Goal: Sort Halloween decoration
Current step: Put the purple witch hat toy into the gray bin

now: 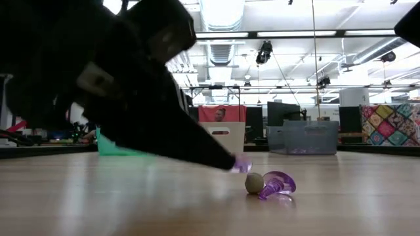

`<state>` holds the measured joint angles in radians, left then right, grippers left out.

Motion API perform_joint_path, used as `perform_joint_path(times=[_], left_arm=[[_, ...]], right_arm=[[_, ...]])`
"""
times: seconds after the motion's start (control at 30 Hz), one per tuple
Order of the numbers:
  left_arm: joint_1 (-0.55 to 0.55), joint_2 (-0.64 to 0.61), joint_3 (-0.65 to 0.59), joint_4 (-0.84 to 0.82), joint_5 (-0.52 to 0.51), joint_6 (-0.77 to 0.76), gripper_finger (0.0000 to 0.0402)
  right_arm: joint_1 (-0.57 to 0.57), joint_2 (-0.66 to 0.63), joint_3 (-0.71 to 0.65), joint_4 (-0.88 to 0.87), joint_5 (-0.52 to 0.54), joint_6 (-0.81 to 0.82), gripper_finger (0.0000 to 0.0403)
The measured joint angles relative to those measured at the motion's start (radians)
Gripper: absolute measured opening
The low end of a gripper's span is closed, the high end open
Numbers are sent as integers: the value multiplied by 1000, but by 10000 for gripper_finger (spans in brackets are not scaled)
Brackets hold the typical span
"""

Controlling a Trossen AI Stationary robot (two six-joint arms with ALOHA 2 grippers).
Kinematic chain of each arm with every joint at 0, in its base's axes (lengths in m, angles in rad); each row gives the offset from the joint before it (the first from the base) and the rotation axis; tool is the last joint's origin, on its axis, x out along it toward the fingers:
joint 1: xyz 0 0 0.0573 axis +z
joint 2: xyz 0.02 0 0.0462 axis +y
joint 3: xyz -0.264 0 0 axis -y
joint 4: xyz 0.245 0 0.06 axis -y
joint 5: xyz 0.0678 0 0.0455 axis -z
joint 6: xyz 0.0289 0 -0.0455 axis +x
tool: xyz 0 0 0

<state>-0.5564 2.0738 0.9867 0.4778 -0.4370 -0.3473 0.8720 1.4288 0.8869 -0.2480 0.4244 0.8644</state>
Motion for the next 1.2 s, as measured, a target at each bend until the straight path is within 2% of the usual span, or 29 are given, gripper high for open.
perform_joint_path(times=[0.37, 0.67, 0.9, 1.03, 1.2], left_arm=[[24, -106, 0, 0, -50, 55, 0], [128, -232, 0, 2, -49, 245, 0], [298, -272, 19, 1, 74, 318, 0], [406, -263, 72, -11, 164, 346, 0], [536, -263, 137, -41, 228, 377, 0]], right_arm=[[1, 0, -4, -1, 114, -59, 34], [-2, 0, -4, -5, 206, -130, 34], [-6, -23, -4, -2, 277, -205, 34], [-12, -54, 4, -2, 286, -283, 34], [-30, -120, 10, 0, 286, -363, 34]])
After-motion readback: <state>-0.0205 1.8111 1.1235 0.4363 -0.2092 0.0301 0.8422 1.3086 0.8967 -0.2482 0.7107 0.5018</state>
